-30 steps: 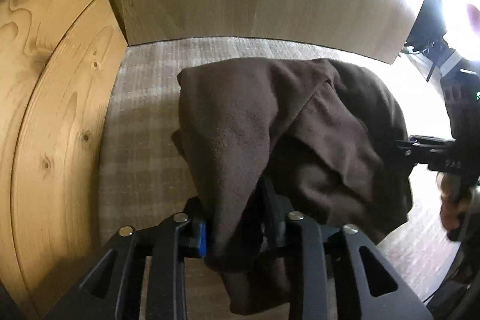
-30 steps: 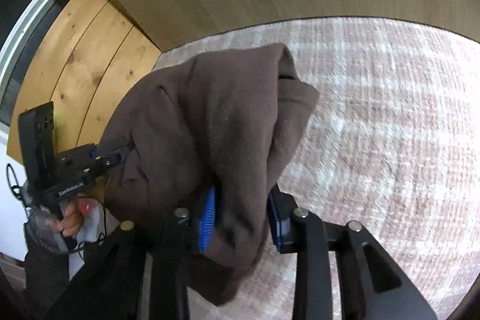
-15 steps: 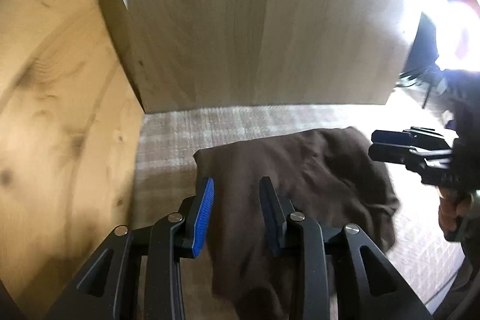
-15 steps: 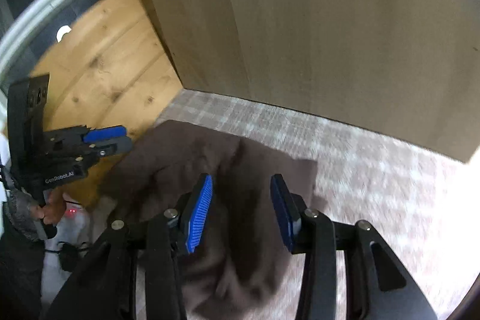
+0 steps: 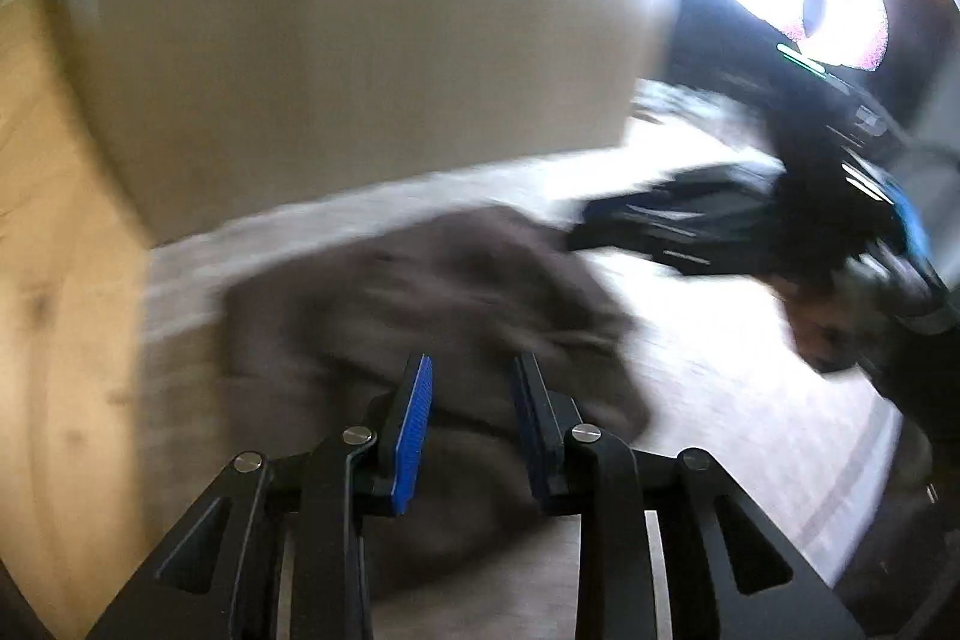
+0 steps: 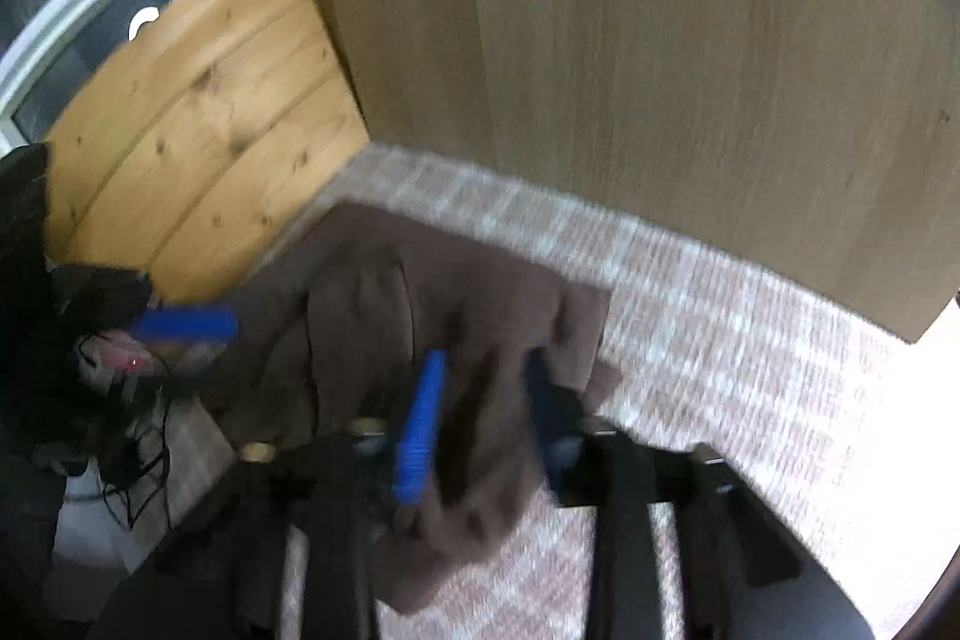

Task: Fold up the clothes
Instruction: 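Lower the fleece bundle onto the rug beside the board with both grippers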

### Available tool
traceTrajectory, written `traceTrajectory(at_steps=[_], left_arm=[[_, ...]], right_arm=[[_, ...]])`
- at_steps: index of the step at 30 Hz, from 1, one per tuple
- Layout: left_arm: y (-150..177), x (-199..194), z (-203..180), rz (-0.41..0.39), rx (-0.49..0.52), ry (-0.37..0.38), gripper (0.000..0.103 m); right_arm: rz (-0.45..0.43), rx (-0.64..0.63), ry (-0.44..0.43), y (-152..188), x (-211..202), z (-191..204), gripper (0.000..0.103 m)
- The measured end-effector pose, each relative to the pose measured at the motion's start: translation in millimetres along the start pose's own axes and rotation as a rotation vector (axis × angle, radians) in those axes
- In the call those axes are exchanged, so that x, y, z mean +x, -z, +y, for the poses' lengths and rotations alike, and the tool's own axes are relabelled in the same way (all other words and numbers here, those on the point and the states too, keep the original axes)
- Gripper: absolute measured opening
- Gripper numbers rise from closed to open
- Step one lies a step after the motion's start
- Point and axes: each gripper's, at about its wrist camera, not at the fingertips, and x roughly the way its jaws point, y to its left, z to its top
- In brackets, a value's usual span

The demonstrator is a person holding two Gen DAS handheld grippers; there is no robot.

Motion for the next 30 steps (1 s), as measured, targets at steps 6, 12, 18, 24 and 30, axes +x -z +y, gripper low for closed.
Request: traceTrajectory(at_steps=[6, 12, 18, 24, 30], left_arm=[[10, 59, -14, 0.108, 0.007, 0.110, 0.027], [24, 69, -11, 0.150, 0.043, 0.091, 0.024], [20, 72, -9, 0.148, 0.065, 0.065, 0.023], [11, 74, -8, 0.158, 0.091, 0.043, 0.012], [1, 63, -6, 0.149, 0.109, 0.051, 0.007]], right_arm=[[0.089, -0.037, -0.011, 14, 18, 3, 0.008], [0.058, -0.054, 0.130, 18, 2, -9, 0.003], [0.091, -0.236, 0.062, 44, -23, 40, 0.005], [0.198, -0.402, 0.127, 65, 1, 57, 0.005], [0.212, -0.404, 0.132, 60, -7, 53, 0.004]])
